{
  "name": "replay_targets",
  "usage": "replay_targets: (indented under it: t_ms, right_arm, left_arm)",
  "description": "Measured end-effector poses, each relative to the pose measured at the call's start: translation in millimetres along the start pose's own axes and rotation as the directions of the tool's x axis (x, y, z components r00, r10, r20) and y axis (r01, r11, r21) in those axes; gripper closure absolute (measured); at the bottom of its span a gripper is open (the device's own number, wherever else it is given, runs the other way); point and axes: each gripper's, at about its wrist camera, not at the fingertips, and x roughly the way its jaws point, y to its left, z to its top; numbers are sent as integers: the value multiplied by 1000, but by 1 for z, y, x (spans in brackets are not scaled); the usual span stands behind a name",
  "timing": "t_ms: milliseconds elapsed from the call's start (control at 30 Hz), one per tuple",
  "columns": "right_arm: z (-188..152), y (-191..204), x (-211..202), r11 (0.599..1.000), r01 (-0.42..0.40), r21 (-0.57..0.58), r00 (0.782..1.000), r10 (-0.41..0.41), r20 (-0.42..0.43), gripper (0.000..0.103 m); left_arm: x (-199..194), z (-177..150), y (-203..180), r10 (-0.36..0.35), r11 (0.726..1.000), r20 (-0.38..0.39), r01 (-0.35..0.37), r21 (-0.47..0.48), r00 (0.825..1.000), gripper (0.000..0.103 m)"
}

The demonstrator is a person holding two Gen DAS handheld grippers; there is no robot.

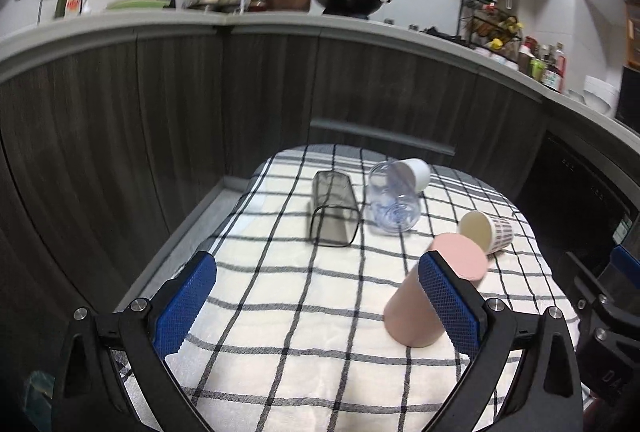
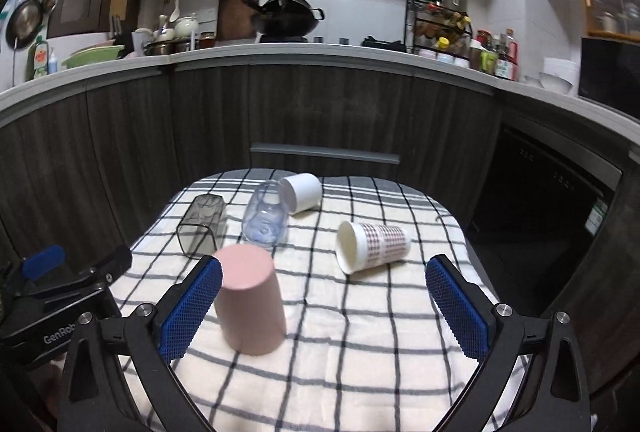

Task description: Flip cup upside down

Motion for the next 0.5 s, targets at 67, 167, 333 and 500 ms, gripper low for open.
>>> replay_targets:
  t_ms: [67, 167, 333, 500]
  right_arm:
    - [-5, -7, -5, 1000, 3, 19, 1000, -3, 4, 1]
    - [-9, -15, -9, 999, 6, 40, 1000, -7, 15, 1]
    - [-11, -28, -13, 997, 9, 83, 999, -11, 34, 1]
    - [-13, -34, -15, 995, 13, 101, 999, -18, 47, 1]
  left_arm:
    - [-5, -1, -7, -3, 1000, 24, 2, 30, 1000, 0]
    - [-11, -1, -14, -18, 999, 49, 15, 52, 999, 0]
    - [-17, -2, -21, -30, 997, 76, 25, 71, 997, 0]
    - [-18, -3, -25, -37, 996, 79, 30, 81, 996, 0]
